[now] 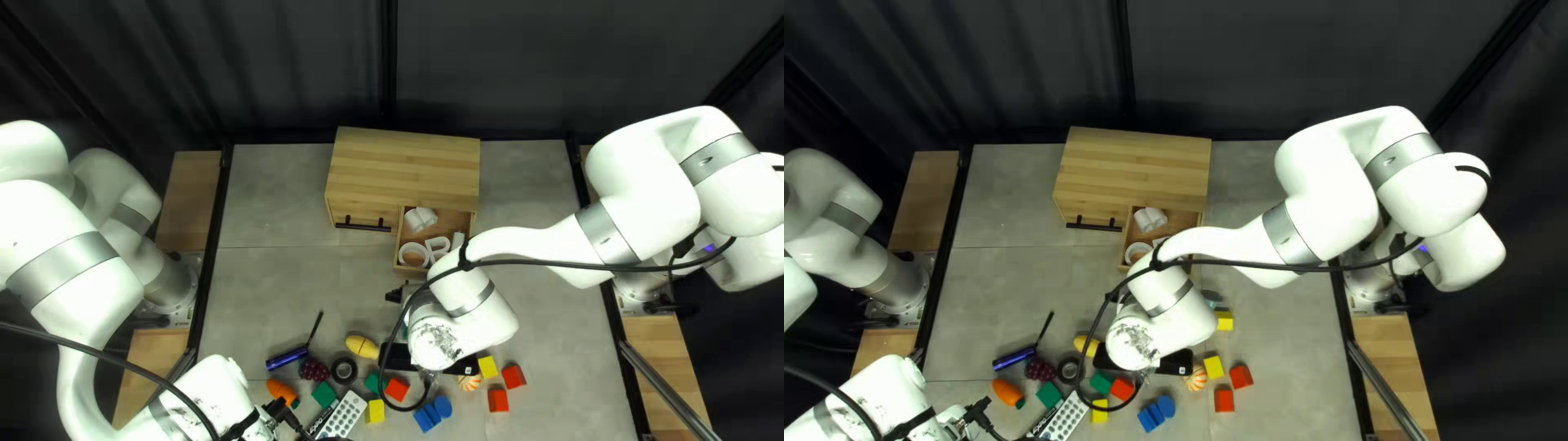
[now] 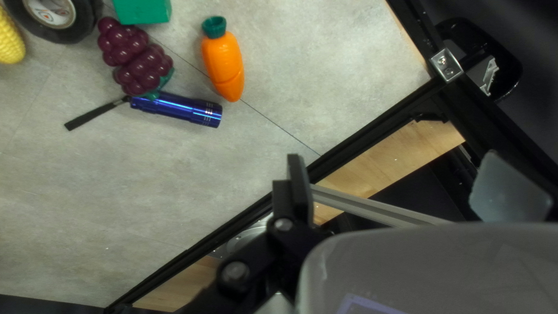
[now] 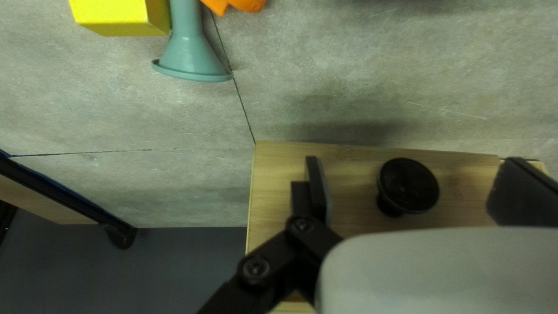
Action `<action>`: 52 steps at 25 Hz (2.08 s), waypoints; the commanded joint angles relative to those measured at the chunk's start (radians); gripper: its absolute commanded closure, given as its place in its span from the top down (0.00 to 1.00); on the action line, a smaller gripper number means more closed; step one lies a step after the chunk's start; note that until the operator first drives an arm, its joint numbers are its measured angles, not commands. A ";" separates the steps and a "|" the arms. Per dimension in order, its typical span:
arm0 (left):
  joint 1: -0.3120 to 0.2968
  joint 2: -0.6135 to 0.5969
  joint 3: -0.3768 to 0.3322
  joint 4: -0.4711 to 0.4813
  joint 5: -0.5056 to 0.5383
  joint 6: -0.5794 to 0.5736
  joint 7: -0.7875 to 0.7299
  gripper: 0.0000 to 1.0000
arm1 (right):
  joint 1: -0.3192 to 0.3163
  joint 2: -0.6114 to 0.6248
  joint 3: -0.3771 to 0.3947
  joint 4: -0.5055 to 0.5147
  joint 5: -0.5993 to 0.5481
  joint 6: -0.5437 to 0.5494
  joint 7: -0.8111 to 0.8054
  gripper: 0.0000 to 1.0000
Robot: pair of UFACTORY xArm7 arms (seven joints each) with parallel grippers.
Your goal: Open drawers and place objects into drawer and close
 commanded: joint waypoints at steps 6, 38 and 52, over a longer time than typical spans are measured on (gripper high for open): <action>0.000 0.000 0.000 0.000 0.000 0.000 0.000 1.00 | -0.001 -0.048 -0.004 -0.072 -0.029 -0.034 0.005 1.00; 0.000 0.000 0.000 0.000 0.000 0.000 0.000 1.00 | -0.045 -0.122 -0.033 -0.146 -0.055 -0.066 -0.053 1.00; 0.000 0.000 0.000 0.000 0.000 0.000 0.000 1.00 | -0.080 -0.206 -0.064 -0.258 -0.110 -0.145 -0.071 1.00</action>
